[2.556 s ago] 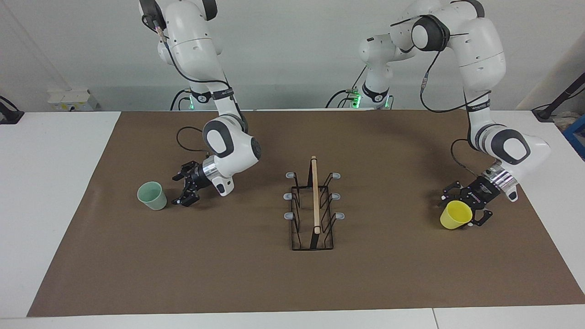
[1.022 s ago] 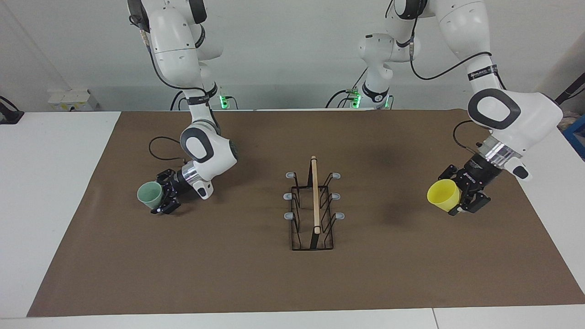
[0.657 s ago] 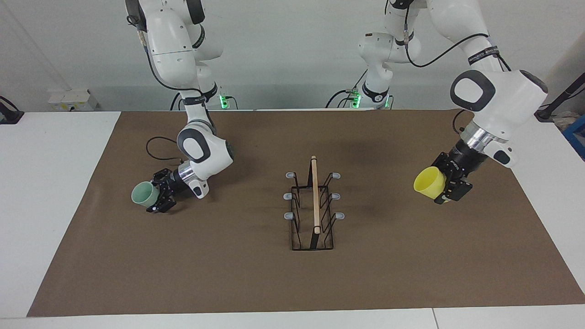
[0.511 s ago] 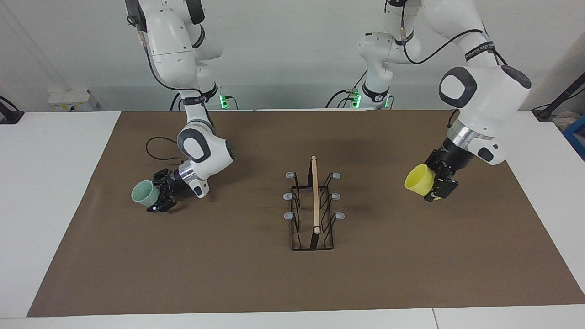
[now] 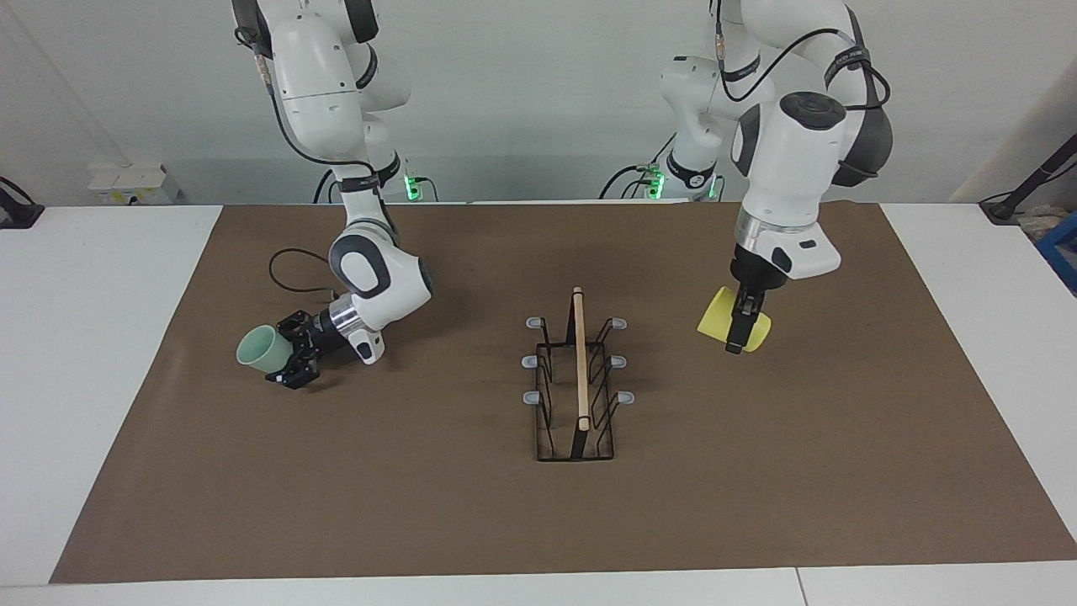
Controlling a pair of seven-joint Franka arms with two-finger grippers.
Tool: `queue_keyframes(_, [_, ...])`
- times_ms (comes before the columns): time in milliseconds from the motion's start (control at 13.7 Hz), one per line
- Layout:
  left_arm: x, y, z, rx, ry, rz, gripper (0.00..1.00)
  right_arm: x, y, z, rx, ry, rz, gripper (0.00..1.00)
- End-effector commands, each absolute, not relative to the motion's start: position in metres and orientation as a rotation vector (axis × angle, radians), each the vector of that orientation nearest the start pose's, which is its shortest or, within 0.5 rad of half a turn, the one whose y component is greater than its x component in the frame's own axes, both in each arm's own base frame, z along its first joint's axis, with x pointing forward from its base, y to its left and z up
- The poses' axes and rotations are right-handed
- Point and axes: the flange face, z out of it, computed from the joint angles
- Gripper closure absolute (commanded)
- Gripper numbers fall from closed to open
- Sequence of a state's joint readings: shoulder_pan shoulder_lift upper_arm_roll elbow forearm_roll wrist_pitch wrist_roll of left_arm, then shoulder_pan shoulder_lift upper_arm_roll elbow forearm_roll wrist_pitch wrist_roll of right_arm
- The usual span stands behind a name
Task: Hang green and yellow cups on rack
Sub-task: 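Lift the yellow cup with the left gripper while the right gripper lifts the green cup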
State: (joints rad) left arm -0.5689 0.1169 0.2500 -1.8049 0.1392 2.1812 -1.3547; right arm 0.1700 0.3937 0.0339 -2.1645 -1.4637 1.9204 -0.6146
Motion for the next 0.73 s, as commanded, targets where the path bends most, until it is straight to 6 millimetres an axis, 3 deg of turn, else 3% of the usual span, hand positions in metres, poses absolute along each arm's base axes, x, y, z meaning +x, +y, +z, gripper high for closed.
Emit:
queue_keyframes(0, [0.553,-0.226,0.505,-2.769,-1.425,-0.592,1.00,0.544,0.053,0.247,1.237,1.640,-0.841,1.00])
queue_keyframes(146, [0.534,-0.249,0.497,-2.756,-1.332,-0.665,1.00,0.550,0.057,0.278,1.253,1.674,-0.847,1.00])
queue_keyframes(292, [0.517,-0.262,0.492,-2.705,-1.215,-0.839,1.00,0.552,0.061,0.327,1.386,1.687,-0.793,1.00])
queue_keyframes(438, [0.504,-0.276,0.489,-2.652,-1.186,-1.005,1.00,0.555,0.074,0.359,1.567,1.712,-0.719,1.00])
queue_keyframes(657, [0.481,-0.299,0.466,-2.603,-1.046,-1.187,1.00,0.553,0.093,0.388,1.684,1.707,-0.617,1.00])
